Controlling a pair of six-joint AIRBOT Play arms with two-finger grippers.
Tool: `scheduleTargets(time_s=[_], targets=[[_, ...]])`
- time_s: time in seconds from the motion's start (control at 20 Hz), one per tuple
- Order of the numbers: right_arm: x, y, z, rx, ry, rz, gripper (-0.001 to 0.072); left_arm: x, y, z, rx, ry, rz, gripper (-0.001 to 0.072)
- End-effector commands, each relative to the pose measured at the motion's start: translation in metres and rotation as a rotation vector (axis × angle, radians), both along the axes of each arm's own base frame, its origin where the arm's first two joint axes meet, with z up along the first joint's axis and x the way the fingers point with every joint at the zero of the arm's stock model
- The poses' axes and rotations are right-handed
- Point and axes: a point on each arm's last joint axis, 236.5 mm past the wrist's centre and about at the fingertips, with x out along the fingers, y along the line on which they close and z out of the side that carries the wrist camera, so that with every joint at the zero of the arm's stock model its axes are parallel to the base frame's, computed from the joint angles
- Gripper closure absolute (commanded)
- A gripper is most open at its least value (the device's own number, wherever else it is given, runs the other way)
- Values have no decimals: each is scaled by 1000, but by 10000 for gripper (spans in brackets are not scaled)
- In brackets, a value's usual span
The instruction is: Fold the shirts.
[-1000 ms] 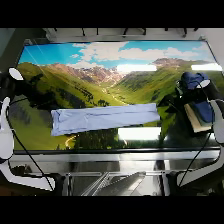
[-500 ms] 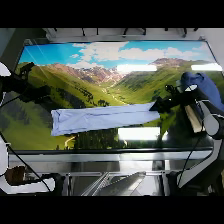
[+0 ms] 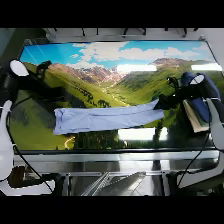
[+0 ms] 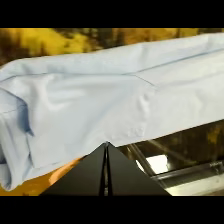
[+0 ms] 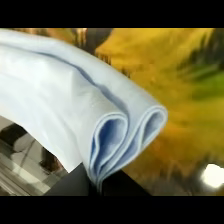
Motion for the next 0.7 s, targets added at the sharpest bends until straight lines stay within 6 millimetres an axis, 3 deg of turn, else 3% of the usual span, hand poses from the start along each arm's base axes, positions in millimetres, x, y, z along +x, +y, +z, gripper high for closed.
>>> scheduleTargets(time_s=[0.0,0.15,0.25,0.35,0.5,0.65], targets=[[-15,-12,59,-99,-85,-33,694,-11,-75,-23,-10,-38,-133,697],[-27,-5,104,-95,-153,-75,695,-21,-150,-47,-65,-72,-223,697],[-39,2,125,-90,-170,-66,694,-20,-208,-64,-141,-103,-263,697],[-46,10,144,-93,-197,-52,695,-24,-253,-85,-187,-74,-302,697],[-46,21,170,-89,-257,-46,694,-28,-301,-116,-202,-48,-361,697],[-42,31,197,-69,-327,-23,694,-38,-328,-147,-188,24,-360,696]])
